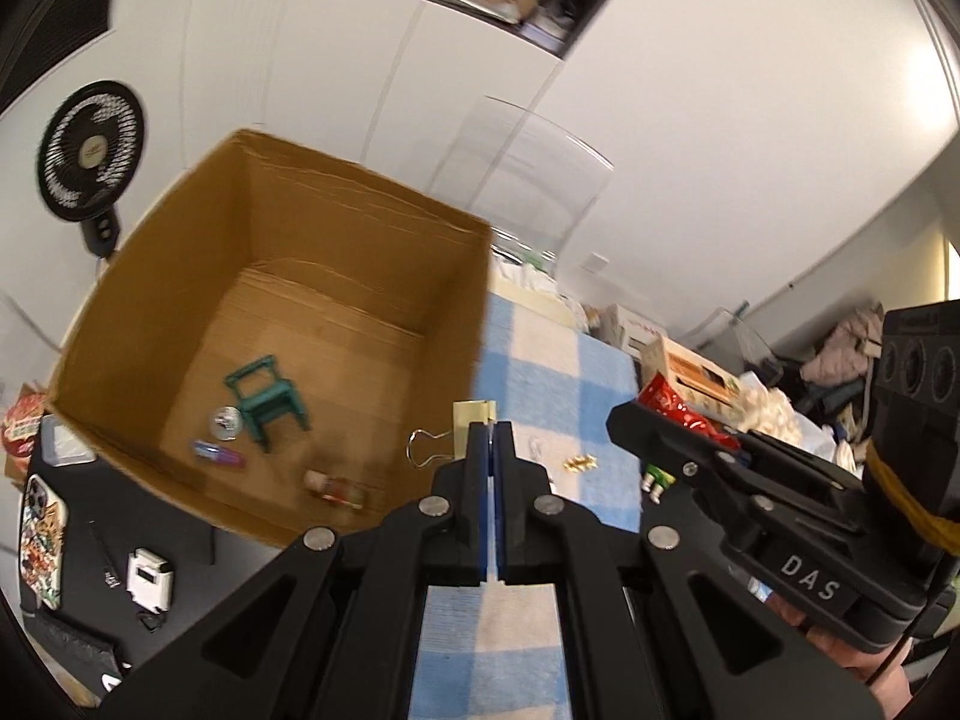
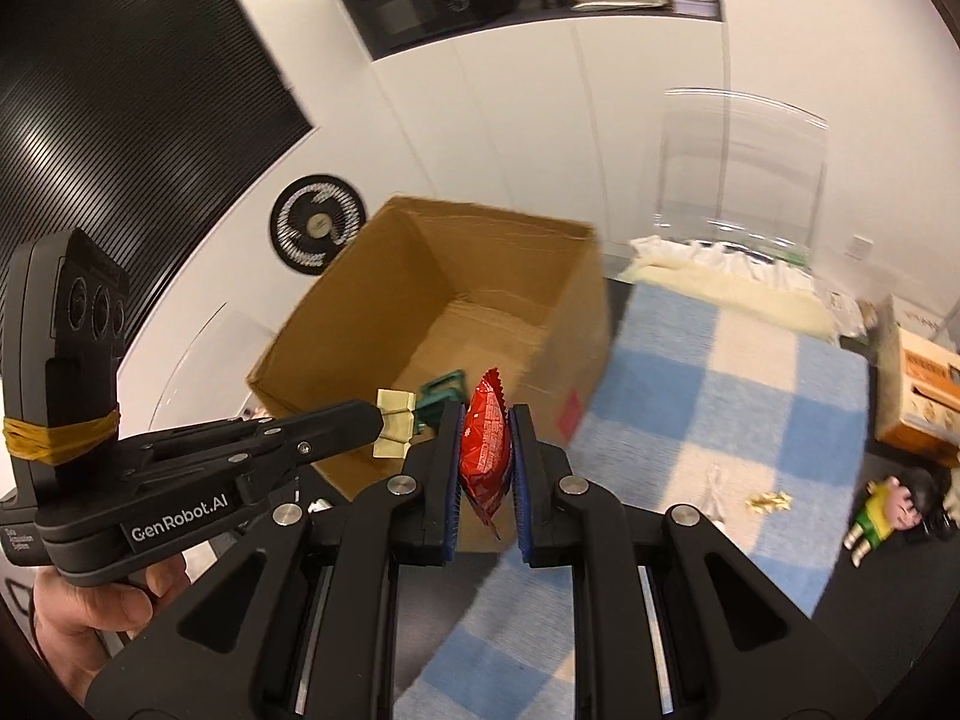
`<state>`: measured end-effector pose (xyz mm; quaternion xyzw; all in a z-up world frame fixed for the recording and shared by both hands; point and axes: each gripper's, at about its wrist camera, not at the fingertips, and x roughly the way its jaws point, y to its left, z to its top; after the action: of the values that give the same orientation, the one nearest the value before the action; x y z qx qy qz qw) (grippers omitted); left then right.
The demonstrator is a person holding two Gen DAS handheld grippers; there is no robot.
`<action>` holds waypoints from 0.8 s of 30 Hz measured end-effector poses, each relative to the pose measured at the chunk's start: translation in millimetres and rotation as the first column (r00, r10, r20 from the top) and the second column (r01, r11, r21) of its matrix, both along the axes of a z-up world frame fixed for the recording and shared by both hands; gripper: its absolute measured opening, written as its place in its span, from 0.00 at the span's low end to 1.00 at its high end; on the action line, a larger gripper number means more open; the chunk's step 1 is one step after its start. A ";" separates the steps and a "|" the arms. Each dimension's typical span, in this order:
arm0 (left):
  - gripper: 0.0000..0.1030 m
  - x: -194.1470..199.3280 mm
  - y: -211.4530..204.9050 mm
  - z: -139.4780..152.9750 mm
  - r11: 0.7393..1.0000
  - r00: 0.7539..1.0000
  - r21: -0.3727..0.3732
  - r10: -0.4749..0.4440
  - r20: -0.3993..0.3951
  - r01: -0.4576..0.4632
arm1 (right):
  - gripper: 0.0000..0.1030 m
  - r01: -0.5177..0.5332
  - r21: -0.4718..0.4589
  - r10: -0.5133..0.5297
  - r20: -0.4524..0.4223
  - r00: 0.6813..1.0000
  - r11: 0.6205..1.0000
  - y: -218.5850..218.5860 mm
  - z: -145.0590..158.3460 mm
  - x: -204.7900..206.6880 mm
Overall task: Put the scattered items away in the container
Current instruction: 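Lift the clip and candy wrapper and carry both toward the cardboard box, then open the left tool to drop the clip while the right tool releases the wrapper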
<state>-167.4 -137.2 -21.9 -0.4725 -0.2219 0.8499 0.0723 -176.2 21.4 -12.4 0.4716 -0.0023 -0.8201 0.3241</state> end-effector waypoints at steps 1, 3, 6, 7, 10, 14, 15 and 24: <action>0.01 0.8 -6.2 -0.4 1.000 1.000 0.001 0.010 0.000 -0.010 | 0.14 -0.013 0.000 0.013 0.005 1.000 1.000 -8.3 -1.3 -0.3; 0.01 2.6 -20.8 -2.5 0.999 0.999 0.002 0.036 0.004 -0.036 | 0.14 -0.035 -0.001 0.035 0.014 0.999 0.999 -23.5 -4.8 -1.4; 0.01 3.6 -34.7 -5.1 0.998 0.998 0.005 0.057 0.009 -0.057 | 0.14 -0.066 0.001 0.066 0.028 0.997 0.998 -45.6 -11.5 -3.0; 0.01 3.9 -39.5 -6.3 0.998 0.998 0.006 0.064 0.011 -0.065 | 0.14 -0.073 0.002 0.073 0.032 0.997 0.997 -50.7 -13.6 -3.8; 0.01 5.2 -54.2 -10.8 0.996 0.996 0.008 0.089 0.018 -0.089 | 0.14 -0.092 0.005 0.092 0.049 0.995 0.996 -66.0 -20.5 -6.4; 0.01 3.9 -72.9 -17.7 0.993 0.993 0.016 0.116 0.031 -0.117 | 0.14 -0.115 0.017 0.113 0.074 0.991 0.993 -84.8 -31.2 -11.6; 0.01 2.6 -76.1 -19.6 0.993 0.992 0.015 0.120 0.035 -0.121 | 0.14 -0.120 0.023 0.118 0.079 0.990 0.993 -88.8 -34.1 -13.1; 0.01 -9.3 -94.8 -48.0 0.990 0.987 0.028 0.133 0.089 -0.136 | 0.14 -0.131 0.065 0.120 0.158 0.980 0.989 -116.8 -68.7 -36.6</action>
<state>-176.7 -232.0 -69.9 -0.4916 -0.2708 0.8275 0.0132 -212.8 -95.4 -81.0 0.5444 0.0332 -0.7587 0.3562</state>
